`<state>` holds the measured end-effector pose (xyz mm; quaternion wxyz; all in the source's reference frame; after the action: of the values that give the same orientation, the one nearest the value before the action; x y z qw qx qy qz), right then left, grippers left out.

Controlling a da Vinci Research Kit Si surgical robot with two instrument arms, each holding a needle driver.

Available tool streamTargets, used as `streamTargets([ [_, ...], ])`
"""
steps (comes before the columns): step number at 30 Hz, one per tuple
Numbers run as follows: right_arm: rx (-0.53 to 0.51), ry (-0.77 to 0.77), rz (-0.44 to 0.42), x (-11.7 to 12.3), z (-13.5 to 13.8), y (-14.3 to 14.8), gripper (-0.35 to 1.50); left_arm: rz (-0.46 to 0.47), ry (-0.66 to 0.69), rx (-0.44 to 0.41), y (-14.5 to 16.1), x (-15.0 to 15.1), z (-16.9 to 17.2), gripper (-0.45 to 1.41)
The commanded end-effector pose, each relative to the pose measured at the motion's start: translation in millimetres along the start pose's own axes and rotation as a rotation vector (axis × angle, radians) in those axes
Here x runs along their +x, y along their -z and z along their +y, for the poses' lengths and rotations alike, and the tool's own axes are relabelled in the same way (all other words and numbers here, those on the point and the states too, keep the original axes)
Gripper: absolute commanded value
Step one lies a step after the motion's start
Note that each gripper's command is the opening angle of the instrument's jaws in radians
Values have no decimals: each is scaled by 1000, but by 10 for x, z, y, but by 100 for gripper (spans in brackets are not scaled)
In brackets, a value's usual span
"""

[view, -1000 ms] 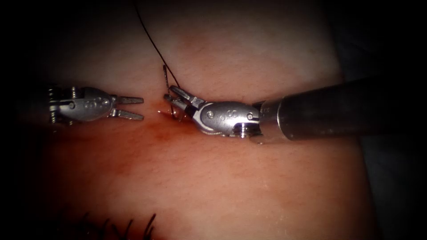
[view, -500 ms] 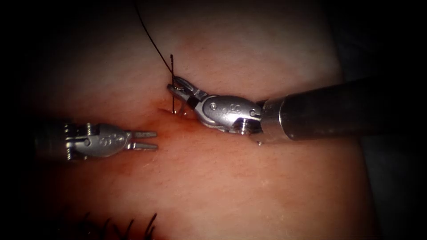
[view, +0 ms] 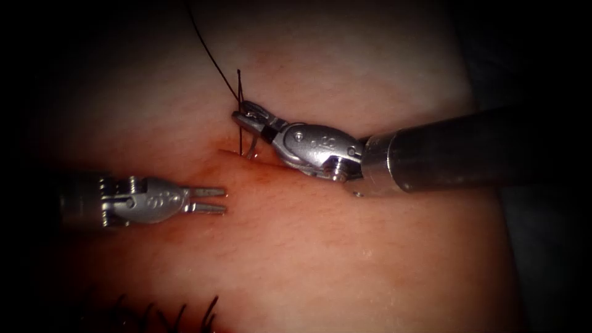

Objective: Wound Closure
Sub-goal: Throw the needle through the bottom of the incision.

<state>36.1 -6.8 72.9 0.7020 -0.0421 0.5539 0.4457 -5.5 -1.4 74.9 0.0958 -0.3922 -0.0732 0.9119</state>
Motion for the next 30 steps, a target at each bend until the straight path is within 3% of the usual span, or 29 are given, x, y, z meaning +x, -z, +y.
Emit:
streamTargets([
  [1, 6, -13, 1, -5, -3, -7, -35, -2, 0, -4, -10, -3, 1, -1],
  [30, 169, -239, -72, -6, 2, -21, -35, -42, 0, -30, -2, -24, 18, -5],
])
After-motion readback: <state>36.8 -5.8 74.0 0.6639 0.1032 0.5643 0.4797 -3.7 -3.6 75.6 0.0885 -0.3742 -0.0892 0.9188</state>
